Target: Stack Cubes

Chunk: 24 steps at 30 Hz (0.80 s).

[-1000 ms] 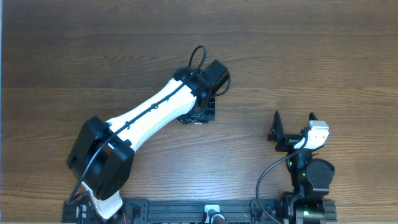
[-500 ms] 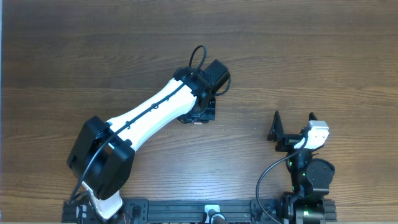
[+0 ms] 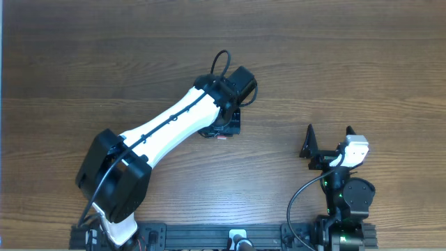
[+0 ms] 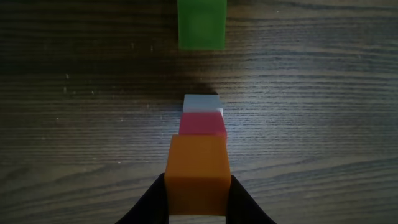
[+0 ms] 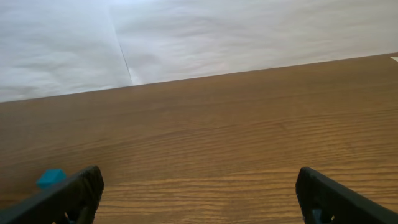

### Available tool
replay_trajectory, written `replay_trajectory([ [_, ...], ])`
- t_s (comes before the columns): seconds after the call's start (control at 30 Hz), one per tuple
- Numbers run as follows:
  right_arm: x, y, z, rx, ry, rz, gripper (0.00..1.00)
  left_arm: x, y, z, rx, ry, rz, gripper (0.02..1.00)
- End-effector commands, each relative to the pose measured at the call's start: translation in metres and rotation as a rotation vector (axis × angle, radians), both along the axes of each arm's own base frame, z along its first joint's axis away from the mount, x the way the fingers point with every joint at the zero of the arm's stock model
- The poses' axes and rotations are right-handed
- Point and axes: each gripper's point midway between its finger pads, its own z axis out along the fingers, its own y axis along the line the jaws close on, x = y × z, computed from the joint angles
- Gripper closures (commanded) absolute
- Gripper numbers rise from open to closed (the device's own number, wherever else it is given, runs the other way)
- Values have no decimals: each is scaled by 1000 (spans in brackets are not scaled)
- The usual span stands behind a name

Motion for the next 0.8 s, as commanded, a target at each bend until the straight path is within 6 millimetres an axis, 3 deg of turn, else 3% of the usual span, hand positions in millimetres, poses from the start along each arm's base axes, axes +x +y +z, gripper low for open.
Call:
replay_trajectory([
  [0.03,0,1,-2,5,2,5,7,8,1,-2,16,-15,22,978],
  [0.8,0,1,-2,5,2,5,7,8,-1,-10,17,-2,25,980],
])
